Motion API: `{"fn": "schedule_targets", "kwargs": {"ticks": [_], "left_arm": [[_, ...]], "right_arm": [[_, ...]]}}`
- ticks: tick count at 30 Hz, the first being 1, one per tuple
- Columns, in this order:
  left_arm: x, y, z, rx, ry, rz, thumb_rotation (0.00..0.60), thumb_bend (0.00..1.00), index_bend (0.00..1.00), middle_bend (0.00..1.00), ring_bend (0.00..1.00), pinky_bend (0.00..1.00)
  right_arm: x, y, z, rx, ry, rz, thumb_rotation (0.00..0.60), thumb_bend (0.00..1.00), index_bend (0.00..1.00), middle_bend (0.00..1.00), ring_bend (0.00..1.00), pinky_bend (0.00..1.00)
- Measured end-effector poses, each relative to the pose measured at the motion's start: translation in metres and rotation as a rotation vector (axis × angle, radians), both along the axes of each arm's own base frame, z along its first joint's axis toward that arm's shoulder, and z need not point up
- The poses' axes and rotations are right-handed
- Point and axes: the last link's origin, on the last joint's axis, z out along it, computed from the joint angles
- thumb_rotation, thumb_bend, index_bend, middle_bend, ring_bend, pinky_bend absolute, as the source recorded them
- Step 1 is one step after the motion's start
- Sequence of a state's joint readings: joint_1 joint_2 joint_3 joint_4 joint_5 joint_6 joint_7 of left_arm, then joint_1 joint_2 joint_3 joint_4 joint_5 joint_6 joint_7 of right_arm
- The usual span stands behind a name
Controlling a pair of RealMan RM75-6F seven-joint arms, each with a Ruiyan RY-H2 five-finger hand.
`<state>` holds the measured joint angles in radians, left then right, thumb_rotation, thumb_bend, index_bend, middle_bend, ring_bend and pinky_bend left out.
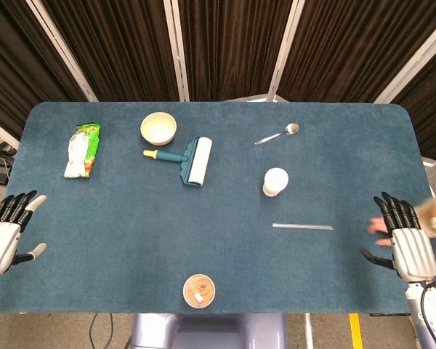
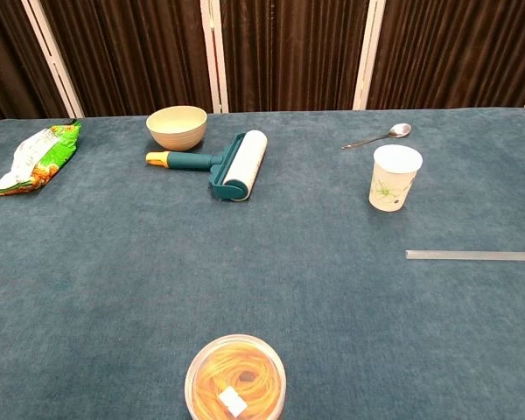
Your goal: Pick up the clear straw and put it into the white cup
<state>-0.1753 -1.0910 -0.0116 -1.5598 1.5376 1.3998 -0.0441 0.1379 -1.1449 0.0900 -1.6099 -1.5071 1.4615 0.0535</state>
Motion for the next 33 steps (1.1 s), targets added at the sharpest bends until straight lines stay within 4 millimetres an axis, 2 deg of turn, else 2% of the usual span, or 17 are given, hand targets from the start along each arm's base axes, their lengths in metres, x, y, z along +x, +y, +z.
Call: {"fn": "schedule_targets", "kwargs": {"ticks": [16,17,18,19,20,21,23,24,27,33], "left_arm": [[0.0,0.001,0.0,-0.001,-0.002,0.004,0.6,0.24,0.1,0.0,0.0,0.0],[0.0,0.001,0.0,-0.001,-0.001,0.004,0.6,0.24,0.1,0.0,0.0,0.0],[0.0,0.001,0.0,-0.001,-0.001,0.005,0.6,0.24,0.1,0.0,0.0,0.0],[0.0,0.001,0.0,0.0,-0.001,0.005,0.6,0.24,0.1,0.0,0.0,0.0],[0.0,0.001,0.0,0.0,-0.001,0.005,0.6,0.24,0.1,0.0,0.0,0.0],[0.0,0.001,0.0,0.0,-0.001,0.005,0.6,0.24,0.1,0.0,0.0,0.0],[0.001,0.001,0.0,0.001,0.0,0.005,0.6,0.24,0.1,0.0,0.0,0.0],[0.001,0.001,0.0,0.001,0.0,0.005,0.6,0.24,0.1,0.0,0.0,0.0],[0.001,0.0,0.0,0.002,0.001,0.004,0.6,0.24,0.1,0.0,0.0,0.0],[0.0,0.0,0.0,0.002,-0.002,0.004,0.6,0.24,0.1,0.0,0.0,0.0]], "right_arm": [[0.005,-0.001,-0.002,0.011,-0.014,0.003,0.6,0.11,0.0,0.0,0.0,0.0],[0.006,-0.001,-0.002,0.013,-0.018,0.002,0.6,0.11,0.0,0.02,0.0,0.02],[0.007,-0.001,-0.002,0.015,-0.023,0.0,0.6,0.11,0.01,0.08,0.02,0.11],[0.008,-0.002,-0.002,0.016,-0.027,-0.001,0.6,0.11,0.03,0.17,0.08,0.21],[0.009,-0.002,-0.002,0.016,-0.031,-0.002,0.6,0.11,0.08,0.33,0.21,0.39],[0.012,-0.003,-0.002,0.013,-0.037,-0.001,0.6,0.11,0.14,0.54,0.41,0.59],[0.016,-0.006,-0.001,0.005,-0.05,0.003,0.6,0.11,0.25,0.82,0.69,0.81],[0.02,-0.008,-0.001,0.0,-0.059,0.006,0.6,0.11,0.29,0.91,0.77,0.86],[0.03,-0.013,-0.004,0.002,-0.073,0.01,0.6,0.11,0.37,1.0,0.89,0.92],[0.053,-0.03,-0.02,0.033,-0.035,0.03,0.6,0.13,0.45,1.0,0.97,0.97]]}}
